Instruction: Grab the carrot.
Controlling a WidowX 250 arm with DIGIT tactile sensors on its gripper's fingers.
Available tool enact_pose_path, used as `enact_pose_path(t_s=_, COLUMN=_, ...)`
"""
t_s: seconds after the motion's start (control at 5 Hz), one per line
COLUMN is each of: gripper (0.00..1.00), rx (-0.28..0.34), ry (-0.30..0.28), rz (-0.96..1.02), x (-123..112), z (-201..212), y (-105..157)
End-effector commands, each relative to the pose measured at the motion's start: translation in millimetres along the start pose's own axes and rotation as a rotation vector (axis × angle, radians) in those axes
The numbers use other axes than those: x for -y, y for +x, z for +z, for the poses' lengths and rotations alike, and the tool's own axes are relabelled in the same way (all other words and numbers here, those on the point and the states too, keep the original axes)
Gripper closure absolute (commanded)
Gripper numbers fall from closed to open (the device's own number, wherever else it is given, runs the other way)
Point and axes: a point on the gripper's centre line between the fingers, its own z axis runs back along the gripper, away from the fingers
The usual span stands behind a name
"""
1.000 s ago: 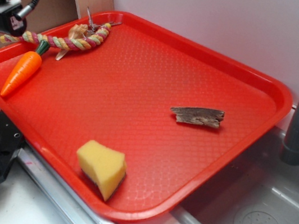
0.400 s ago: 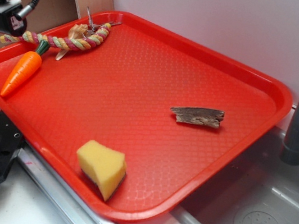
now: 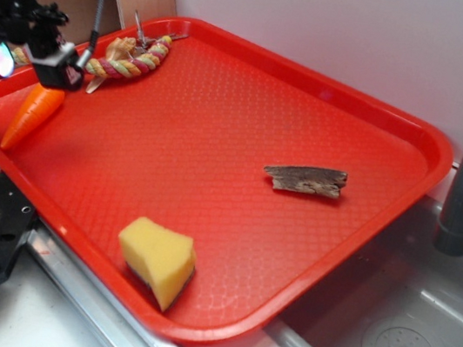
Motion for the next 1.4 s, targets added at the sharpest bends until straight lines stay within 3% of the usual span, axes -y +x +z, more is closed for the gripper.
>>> enact_pose_path(t_s=0.0, gripper=0.00, rx=-0.079, ry=0.091, rz=0.047, x=-20, z=-30, y=7)
enact_pose_path(t_s=0.2, gripper=0.00, rx=-0.140, ry=0.074, rz=0.054, x=-34, z=-43, y=9)
enact_pose_path(t_s=0.4, gripper=0.00, rx=-0.190, ry=0.157, rz=0.058, x=-33, z=-59, y=10)
enact_pose_path(t_s=0.6, gripper=1.00, rx=-0.195, ry=0.166, rz=0.036, x=-28, z=-61, y=10)
enact_pose_path(t_s=0.8, gripper=1.00, rx=-0.185, ry=0.148, rz=-0.041, x=-11, z=-45, y=11)
enact_pose_path(t_s=1.2, gripper=1.00, rx=-0.142, ry=0.094, rz=-0.350, x=65, z=30, y=2)
